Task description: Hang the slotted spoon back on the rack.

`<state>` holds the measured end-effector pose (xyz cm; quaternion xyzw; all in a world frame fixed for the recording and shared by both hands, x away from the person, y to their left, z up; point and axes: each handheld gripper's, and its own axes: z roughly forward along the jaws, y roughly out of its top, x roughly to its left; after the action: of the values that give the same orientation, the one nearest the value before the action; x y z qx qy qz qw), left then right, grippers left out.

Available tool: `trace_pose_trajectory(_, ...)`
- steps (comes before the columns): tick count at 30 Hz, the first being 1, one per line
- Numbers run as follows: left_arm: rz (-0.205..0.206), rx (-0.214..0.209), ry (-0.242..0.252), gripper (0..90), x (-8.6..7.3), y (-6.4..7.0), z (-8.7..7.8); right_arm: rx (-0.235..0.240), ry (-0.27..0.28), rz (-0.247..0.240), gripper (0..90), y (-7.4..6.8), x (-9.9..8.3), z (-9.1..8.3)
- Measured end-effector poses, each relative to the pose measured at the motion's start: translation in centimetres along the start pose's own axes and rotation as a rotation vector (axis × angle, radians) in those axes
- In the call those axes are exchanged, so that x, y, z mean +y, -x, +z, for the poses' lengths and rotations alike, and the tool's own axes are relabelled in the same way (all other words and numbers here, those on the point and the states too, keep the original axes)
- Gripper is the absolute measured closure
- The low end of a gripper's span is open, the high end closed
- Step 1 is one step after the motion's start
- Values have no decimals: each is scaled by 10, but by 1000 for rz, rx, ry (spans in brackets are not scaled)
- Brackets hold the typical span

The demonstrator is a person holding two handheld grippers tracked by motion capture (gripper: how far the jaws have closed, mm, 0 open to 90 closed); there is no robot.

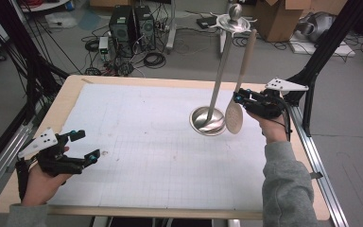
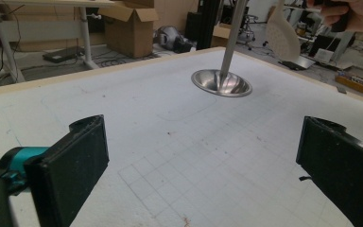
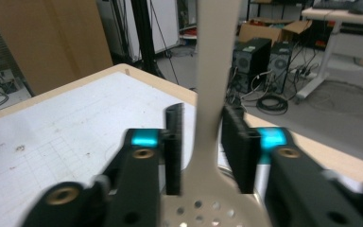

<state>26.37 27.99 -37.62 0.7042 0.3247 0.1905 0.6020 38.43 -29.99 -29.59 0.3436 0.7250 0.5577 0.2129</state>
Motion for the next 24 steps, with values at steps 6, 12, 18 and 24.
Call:
trace_pose_trajectory(6, -1, 7, 4, 35, 1, -2, 0, -5, 14, -2, 480, -9, -3, -7)
trace_pose_trajectory(12, -3, 12, 14, 35, 1, -3, 3, 33, -3, -35, 290, -27, -11, -7)
trace_pose_trajectory(18, -12, 1, 13, 35, 0, -2, 9, 96, -20, -83, 142, -48, -20, 1)
trace_pose_trajectory(24, -9, 3, 11, 35, 0, -1, 11, 147, 6, -79, 112, -57, -25, 3)
